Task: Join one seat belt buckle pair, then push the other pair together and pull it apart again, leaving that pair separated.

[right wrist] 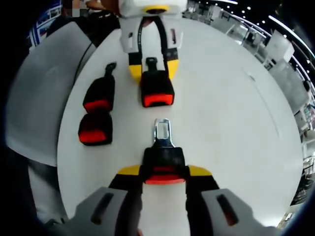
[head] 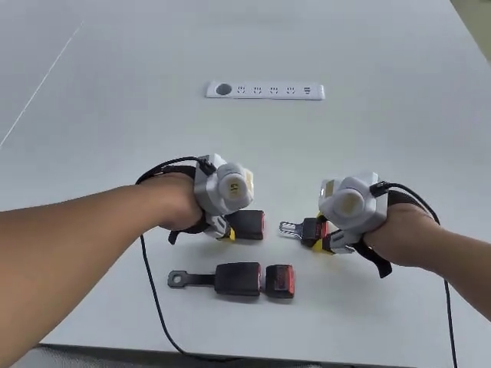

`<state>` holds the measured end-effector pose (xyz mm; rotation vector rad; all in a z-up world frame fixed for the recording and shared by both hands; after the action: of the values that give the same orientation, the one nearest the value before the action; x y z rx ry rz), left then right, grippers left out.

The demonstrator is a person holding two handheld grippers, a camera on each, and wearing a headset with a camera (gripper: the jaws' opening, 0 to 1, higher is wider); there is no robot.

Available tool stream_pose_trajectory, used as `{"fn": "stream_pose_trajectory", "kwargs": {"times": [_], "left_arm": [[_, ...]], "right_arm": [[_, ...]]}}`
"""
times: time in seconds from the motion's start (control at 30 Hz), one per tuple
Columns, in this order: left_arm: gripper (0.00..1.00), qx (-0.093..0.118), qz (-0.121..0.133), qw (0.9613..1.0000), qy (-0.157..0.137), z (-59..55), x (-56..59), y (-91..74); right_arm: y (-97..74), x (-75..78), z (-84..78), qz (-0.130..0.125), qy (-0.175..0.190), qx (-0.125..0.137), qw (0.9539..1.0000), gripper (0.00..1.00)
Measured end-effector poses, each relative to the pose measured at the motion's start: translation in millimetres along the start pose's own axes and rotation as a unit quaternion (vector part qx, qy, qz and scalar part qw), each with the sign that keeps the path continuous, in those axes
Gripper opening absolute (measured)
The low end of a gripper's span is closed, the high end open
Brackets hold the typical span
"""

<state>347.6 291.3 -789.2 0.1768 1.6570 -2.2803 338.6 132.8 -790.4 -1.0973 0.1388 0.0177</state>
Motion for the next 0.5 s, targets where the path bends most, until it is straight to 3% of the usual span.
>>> {"fn": "stream_pose_trajectory", "kwargs": {"times": [0.33,0.5], "left_arm": [[0.31,-0.007,0.004,1.0,0.0,0.6,0.6,0.0],[0.31,-0.006,0.006,1.0,-0.003,0.3,0.6,0.0]], "right_arm": [[9.3,2.4,20.8,0.003,-0.007,-0.001,1.0,0.33],[12.2,-2.1,26.5,0.001,-0.027,-0.007,0.9996,0.33]]}}
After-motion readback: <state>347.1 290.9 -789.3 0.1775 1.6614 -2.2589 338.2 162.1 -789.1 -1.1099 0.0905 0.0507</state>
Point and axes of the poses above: the centre of the closed fingertips' face, and the gripper's own axes: y roughly forward along the fingers, x roughly to its right, z roughly out of its top, the point moved 4 cm from there along -y, roughly backward along the fingers, and after that the axes turned 14 degrees about z, right-handed, at the moved point
